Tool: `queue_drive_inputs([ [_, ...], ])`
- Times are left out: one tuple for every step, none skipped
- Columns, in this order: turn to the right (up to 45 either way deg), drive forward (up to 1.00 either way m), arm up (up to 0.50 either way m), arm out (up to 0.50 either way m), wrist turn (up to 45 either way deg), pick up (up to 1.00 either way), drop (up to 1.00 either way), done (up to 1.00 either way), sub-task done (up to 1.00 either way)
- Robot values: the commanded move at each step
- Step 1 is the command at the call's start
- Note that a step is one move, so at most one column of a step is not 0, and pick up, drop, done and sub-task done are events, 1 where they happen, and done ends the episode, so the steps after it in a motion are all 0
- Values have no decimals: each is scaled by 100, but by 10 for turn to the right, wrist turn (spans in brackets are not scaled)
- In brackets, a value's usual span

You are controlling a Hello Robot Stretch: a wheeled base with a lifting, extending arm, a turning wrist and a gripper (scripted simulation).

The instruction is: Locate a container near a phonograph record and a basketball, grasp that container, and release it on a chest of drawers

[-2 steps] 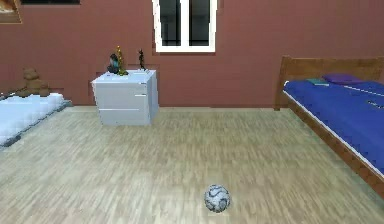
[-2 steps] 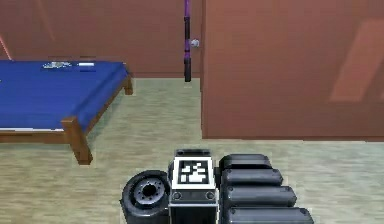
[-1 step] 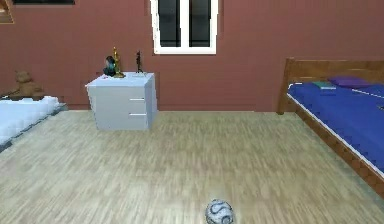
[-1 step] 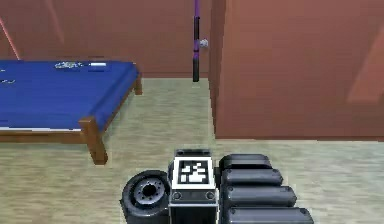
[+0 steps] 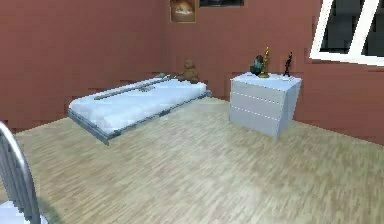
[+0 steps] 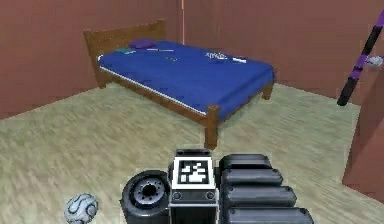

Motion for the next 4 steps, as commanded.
queue_drive_inputs([
  [0,100,0,0,0,0,0,0,0],
  [-180,0,0,0,0,0,0,0,0],
  [0,5,0,0,0,0,0,0,0],
  [450,0,0,0,0,0,0,0,0],
])
